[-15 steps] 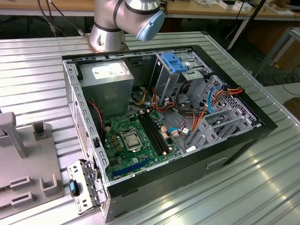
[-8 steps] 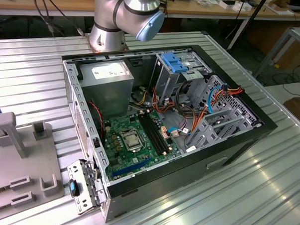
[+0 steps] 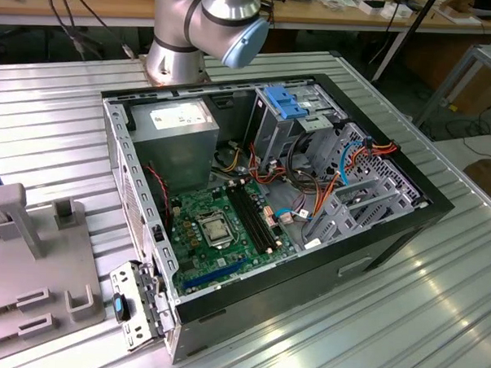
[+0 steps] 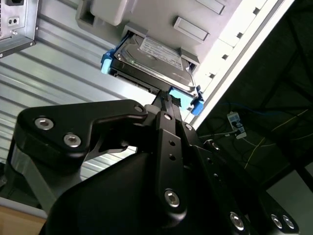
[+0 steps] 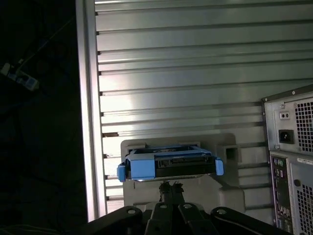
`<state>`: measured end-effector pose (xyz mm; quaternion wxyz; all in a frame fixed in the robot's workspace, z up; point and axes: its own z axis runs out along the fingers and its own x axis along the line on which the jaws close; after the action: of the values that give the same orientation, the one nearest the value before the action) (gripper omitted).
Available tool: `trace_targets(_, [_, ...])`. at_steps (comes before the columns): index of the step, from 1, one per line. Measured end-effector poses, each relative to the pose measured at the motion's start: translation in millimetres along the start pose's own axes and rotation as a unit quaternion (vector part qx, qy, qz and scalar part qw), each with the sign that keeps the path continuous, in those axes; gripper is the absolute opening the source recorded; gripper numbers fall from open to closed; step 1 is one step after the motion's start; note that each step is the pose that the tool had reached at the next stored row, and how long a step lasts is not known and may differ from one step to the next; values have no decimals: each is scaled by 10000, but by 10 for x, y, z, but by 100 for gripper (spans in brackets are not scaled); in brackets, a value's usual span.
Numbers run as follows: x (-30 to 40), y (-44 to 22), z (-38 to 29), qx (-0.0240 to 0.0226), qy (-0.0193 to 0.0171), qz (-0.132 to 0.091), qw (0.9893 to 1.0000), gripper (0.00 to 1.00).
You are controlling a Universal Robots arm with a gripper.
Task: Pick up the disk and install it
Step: 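Reach for the disk, then pick up the disk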
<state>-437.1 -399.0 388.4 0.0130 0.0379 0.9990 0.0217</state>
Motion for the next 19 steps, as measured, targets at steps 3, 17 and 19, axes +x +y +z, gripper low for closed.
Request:
trace_targets(3, [70, -6, 1, 0, 0, 0, 10000, 11])
trace_targets(17, [200, -15, -1, 0, 0, 0, 10000, 11])
trace_targets(19, [202, -16, 0, 0, -1, 0, 10000, 11])
